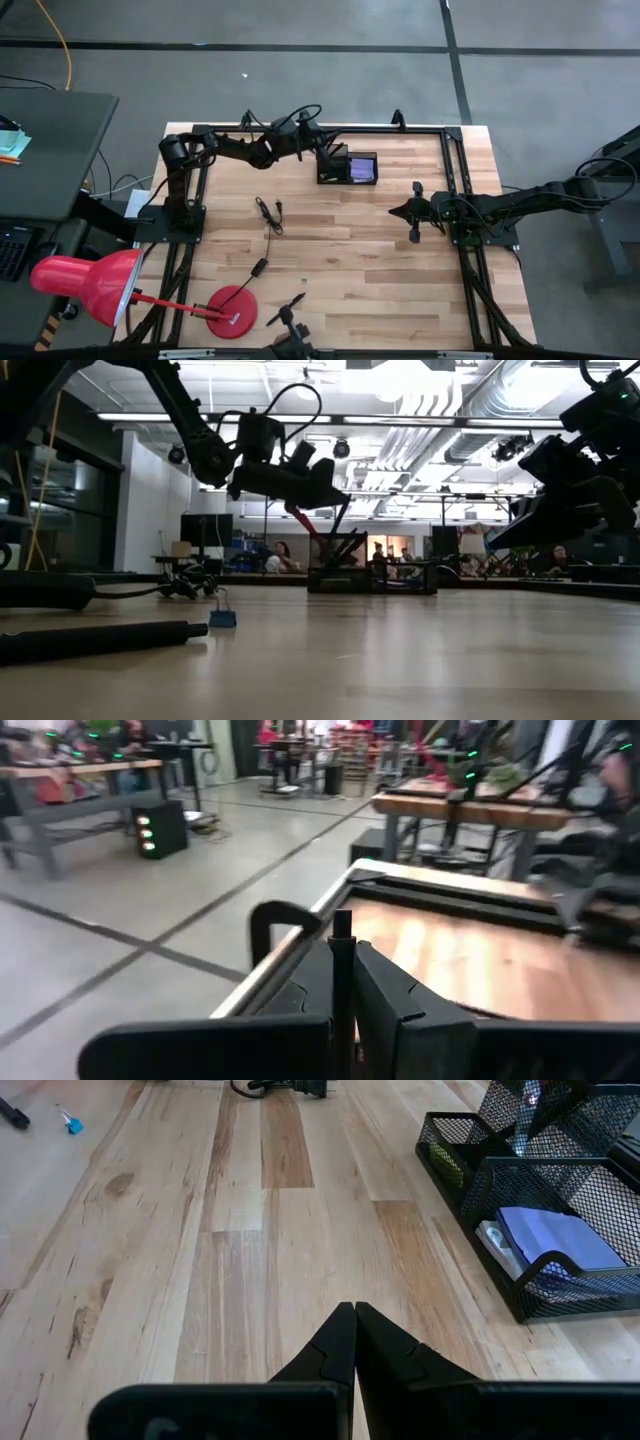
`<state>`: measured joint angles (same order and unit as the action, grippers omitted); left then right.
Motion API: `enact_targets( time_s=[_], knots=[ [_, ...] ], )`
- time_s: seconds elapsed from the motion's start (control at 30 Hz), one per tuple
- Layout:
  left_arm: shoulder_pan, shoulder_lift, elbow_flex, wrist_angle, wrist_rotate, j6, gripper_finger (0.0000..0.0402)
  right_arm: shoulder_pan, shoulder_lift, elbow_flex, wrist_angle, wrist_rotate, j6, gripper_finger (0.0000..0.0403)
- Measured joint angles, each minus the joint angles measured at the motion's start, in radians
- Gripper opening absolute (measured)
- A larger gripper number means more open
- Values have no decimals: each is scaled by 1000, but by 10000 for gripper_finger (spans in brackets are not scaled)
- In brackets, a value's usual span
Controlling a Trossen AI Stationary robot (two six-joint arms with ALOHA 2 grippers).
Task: Pick and place office supplies into organizer
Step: Put the top black pen into the mesh desk organizer
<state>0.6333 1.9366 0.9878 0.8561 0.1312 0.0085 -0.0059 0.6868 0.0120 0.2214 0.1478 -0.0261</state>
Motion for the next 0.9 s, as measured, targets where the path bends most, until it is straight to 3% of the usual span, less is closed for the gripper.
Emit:
enact_targets(
  time_s=[0.67, 0.9],
  knots=[
    [21, 32, 2, 5, 89, -38, 2, 0, 0, 0, 0, 0, 0, 0],
    [21, 32, 2, 1, 87, -32, 51, 0, 0, 0, 0, 0, 0, 0]
  ],
)
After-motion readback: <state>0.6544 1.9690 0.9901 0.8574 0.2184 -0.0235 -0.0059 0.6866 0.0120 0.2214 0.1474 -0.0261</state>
